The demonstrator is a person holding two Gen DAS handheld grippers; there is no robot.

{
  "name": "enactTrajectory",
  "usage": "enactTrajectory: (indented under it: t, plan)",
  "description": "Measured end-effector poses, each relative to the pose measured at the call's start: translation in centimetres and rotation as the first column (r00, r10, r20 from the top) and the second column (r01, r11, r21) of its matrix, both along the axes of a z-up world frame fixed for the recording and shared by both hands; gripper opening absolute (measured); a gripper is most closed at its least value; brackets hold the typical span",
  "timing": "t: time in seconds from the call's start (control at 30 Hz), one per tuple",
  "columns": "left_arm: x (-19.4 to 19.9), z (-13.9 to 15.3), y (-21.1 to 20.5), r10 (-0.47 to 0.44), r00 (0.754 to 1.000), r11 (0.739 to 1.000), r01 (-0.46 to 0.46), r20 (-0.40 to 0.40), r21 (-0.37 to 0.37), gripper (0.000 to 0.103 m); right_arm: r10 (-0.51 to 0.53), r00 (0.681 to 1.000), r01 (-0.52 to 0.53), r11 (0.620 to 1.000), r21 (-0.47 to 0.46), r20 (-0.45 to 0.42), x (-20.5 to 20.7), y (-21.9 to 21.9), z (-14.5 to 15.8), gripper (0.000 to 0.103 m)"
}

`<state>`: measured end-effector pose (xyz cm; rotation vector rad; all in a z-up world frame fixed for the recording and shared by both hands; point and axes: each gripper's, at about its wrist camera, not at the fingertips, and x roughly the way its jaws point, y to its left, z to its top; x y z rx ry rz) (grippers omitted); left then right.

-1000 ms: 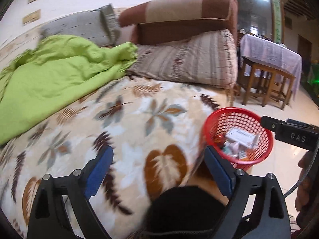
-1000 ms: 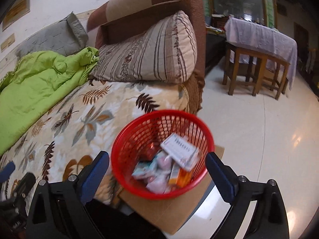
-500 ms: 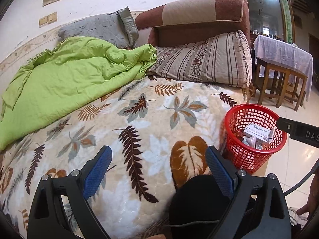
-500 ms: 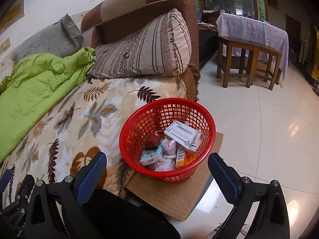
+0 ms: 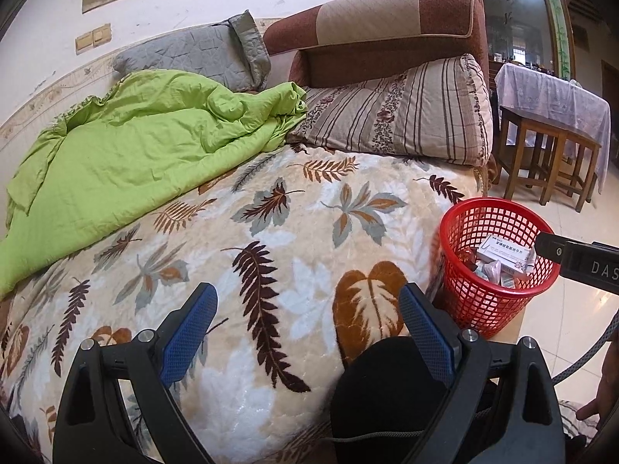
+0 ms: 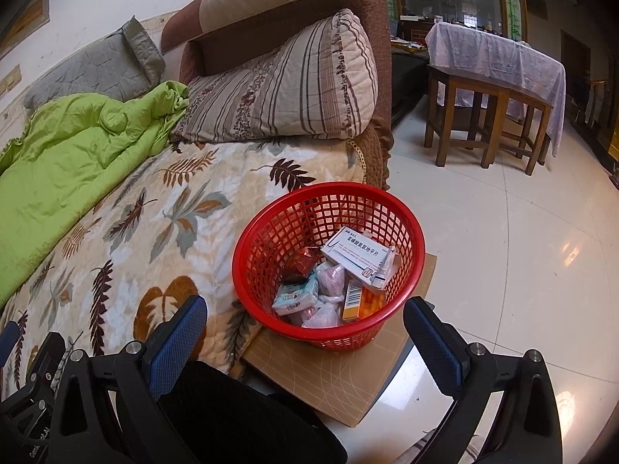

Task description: Collect trash

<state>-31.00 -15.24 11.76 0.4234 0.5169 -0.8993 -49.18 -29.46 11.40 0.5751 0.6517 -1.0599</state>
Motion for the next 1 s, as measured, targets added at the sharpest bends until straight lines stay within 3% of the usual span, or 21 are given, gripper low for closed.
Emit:
enactTrajectory:
  t: [1.0]
  plan:
    - [0.42, -0.07, 0.43, -0.002, 1.0, 1.0, 0.002, -0.006, -0.004, 0.094, 0.038, 0.999, -0.038, 0.999, -0.018, -0.018, 0.79, 0.71, 0.34, 0.103]
